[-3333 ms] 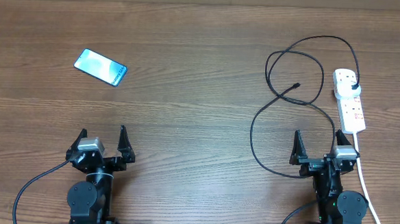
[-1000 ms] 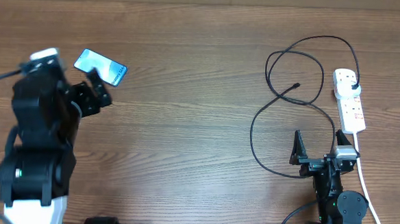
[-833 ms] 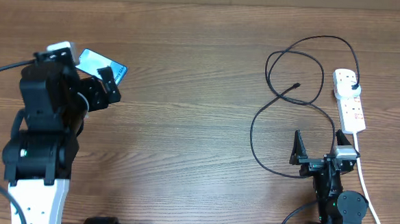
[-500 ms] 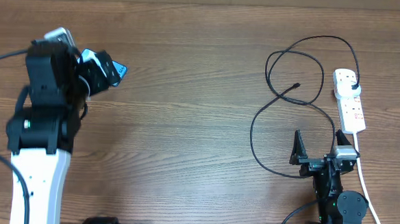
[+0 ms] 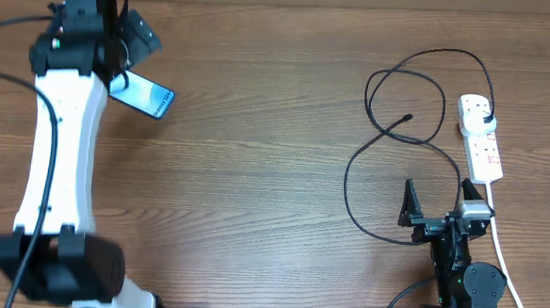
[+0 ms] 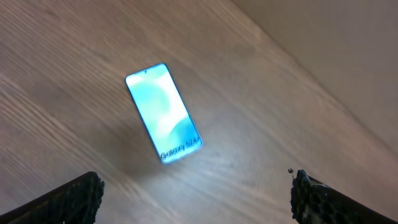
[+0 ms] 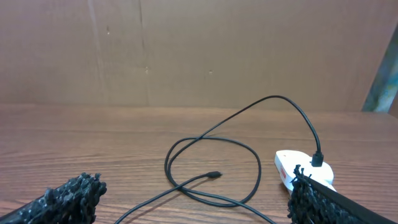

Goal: Plug charger to phone and switch on socket
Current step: 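Lift the phone with the left gripper and tilt it upright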

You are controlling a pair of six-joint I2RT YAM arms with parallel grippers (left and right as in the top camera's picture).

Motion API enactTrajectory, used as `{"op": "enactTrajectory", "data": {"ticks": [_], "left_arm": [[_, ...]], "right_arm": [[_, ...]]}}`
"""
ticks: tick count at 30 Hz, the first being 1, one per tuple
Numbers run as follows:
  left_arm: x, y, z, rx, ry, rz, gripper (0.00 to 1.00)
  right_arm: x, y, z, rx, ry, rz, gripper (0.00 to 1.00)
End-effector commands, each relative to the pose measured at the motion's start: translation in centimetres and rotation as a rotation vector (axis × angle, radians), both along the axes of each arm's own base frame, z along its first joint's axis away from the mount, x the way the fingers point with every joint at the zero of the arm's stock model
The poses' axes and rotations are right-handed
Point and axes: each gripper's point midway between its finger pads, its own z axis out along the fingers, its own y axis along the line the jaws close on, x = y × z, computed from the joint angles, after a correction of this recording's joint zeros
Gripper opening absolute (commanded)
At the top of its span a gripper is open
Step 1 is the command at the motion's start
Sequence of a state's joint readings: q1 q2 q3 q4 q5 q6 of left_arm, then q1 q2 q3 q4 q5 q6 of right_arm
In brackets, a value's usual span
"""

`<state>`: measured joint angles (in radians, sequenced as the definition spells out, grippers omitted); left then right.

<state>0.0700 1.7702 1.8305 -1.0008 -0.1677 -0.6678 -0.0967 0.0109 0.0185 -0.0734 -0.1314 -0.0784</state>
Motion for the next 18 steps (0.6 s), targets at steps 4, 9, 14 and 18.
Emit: {"op": "enactTrajectory", "data": {"ticks": [4,9,14,18], "left_arm": [[1.1,0.5,0.4,-0.016,0.007,-0.022,1.0],[-0.4,0.1,-1.5,-0.018,0.096,-0.055,1.0],[-0.9,-0.9,-2.4,-0.156,0.107,0.055,1.0],[-1.1,-0.8,-3.6,-0.219,0.129,0.173,1.0]], "right_arm": [[0.0,0.0,-0.2,0.002,-0.002,0.003,1.0],[0.0,0.0,-0.2,0.002,-0.002,0.003,1.0],[0.0,0.0,-0.2,0.002,-0.002,0.003,1.0],[0.0,0.0,-0.2,0.002,-0.002,0.003,1.0]]}}
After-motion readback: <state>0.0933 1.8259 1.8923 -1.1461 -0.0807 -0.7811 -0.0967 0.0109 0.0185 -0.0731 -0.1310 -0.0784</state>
